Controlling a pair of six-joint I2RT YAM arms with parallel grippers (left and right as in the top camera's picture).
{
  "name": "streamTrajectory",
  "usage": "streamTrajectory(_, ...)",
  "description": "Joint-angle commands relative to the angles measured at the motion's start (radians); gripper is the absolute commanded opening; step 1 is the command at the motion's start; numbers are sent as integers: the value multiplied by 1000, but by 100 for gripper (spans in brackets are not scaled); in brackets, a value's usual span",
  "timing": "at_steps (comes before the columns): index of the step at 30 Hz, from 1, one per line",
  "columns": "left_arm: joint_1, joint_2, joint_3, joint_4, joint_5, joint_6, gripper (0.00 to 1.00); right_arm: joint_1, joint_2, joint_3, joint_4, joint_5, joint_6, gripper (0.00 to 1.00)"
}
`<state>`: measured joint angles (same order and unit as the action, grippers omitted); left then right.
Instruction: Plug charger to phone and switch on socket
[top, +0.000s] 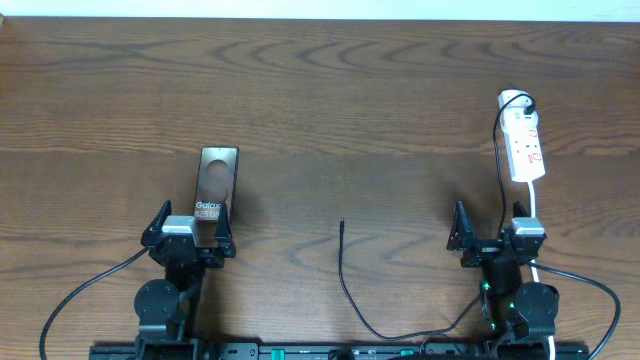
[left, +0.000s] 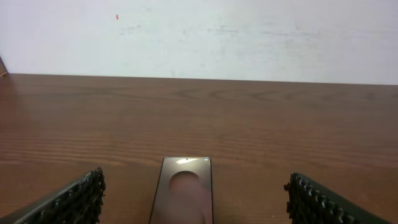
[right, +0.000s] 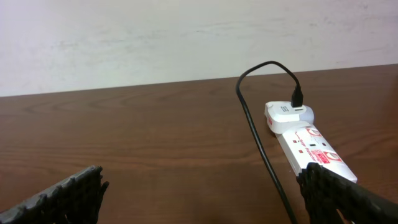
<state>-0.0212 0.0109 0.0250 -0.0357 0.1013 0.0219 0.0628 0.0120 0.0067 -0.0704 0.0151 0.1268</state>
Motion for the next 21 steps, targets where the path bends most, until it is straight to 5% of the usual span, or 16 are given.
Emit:
streamTrajectory(1,5,-6,-21,-27,2,-8,91,8,-4,-1,-5,-6,14,99)
streamTrajectory(21,5,-6,-21,-27,2,-8,92,8,-4,-1,-5,-6,14,99)
